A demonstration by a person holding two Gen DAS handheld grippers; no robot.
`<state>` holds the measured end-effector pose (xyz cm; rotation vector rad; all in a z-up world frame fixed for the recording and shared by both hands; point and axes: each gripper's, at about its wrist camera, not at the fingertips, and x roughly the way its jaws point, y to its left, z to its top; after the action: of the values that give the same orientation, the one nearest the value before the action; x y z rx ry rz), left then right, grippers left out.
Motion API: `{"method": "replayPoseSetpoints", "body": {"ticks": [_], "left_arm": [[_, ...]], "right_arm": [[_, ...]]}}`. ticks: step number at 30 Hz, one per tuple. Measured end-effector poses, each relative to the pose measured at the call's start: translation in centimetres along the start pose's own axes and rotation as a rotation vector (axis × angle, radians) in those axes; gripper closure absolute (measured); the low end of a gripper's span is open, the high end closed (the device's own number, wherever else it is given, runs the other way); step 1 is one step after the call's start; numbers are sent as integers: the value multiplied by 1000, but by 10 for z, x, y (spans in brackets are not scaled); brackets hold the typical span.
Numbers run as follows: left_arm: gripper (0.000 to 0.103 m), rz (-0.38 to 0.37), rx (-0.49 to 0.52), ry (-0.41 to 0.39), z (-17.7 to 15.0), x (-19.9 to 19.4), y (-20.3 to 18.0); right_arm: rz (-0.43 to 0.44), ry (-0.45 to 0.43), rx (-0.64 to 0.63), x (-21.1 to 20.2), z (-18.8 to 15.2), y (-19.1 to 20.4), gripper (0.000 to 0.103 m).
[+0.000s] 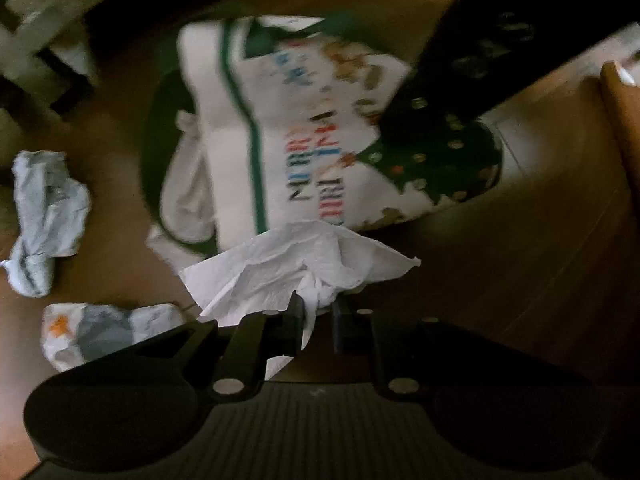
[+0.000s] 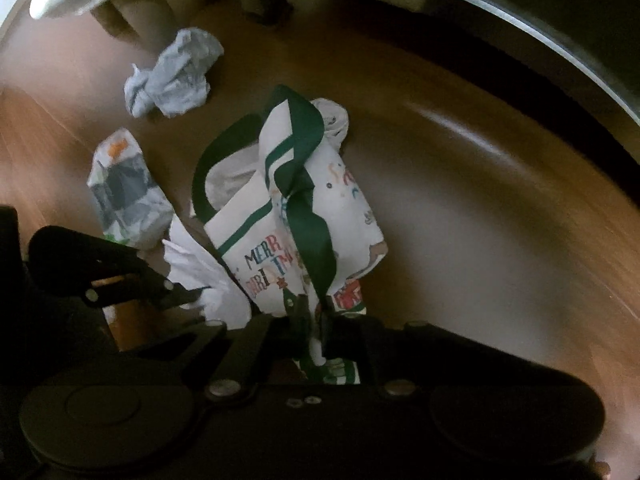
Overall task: Collect trash
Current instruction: 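Grasp the white tissue with left tool while right tool grasps Christmas tote bag, then lift the tissue and tote bag up toward the teal wastebasket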
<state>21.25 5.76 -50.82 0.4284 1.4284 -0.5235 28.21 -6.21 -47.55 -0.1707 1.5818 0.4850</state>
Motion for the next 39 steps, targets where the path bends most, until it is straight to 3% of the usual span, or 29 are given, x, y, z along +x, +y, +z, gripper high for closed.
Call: {"method": "replayPoseSetpoints", "body": {"ticks": [11,27,33,39], "left_arm": [[90,22,-97,-128,17,-87,24],[90,134,-273,-440,31,-292,57],[90,192,-265,-587,28,-393,31],[90,239,-236,-706,28,-470,1]], "right_arm": [[9,-162,65,-109,-30,-13,99],[-46,-478,117,-296,-104,0,99],[-56,-637,98,-372,-129,14,99],[-61,-784,89,-443,-149,19,99]]}}
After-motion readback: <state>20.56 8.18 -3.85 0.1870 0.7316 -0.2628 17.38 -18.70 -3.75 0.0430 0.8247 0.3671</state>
